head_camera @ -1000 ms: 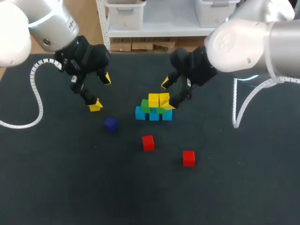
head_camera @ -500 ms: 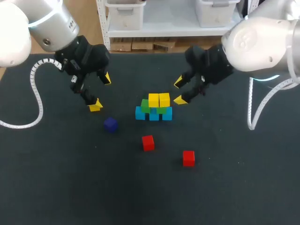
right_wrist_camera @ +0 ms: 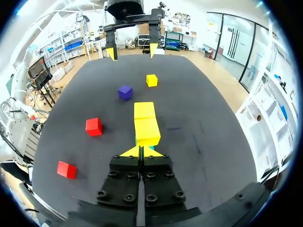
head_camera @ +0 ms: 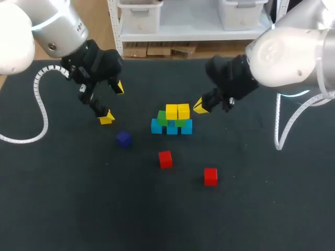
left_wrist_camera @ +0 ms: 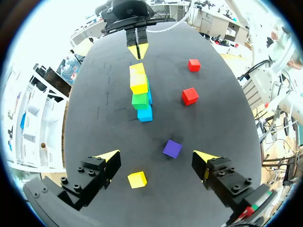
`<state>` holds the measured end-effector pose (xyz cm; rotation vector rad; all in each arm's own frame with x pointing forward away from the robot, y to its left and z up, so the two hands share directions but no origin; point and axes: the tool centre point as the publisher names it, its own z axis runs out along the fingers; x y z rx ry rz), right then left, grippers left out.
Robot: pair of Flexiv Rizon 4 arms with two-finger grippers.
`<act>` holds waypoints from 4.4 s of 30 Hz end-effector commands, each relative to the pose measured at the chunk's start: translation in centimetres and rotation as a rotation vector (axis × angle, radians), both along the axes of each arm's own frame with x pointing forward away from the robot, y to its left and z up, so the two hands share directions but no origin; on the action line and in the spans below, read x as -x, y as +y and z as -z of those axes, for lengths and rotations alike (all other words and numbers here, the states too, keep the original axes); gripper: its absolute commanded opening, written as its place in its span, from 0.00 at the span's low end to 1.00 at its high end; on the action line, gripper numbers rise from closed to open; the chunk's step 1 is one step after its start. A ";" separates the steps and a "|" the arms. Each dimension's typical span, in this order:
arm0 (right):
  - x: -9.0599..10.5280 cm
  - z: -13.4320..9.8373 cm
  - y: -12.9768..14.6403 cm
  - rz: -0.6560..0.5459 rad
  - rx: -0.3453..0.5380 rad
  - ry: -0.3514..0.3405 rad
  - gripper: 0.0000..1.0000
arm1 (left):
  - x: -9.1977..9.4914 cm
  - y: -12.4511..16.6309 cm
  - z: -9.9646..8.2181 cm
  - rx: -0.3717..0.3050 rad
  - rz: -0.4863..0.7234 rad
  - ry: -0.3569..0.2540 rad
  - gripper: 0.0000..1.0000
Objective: Place the blue cubes, place green cubes on the blue cubes, place the yellow cubes on the green cubes, then place the red cubes on the yellow cubes, and place purple cube on the red cubes.
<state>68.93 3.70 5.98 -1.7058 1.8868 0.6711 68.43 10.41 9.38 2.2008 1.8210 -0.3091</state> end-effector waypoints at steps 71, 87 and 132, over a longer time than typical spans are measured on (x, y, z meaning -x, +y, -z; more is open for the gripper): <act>1.5 -0.8 -5.2 0.037 -0.140 0.044 1.00 | 0.1 0.1 0.1 0.003 0.002 -0.003 1.00; 1.5 -0.8 -5.2 0.037 -0.140 0.044 1.00 | -1.7 2.0 0.3 -0.052 0.046 -0.032 1.00; 1.5 -0.8 -5.2 0.037 -0.140 0.044 1.00 | -5.5 5.3 8.8 -0.087 -0.276 0.019 1.00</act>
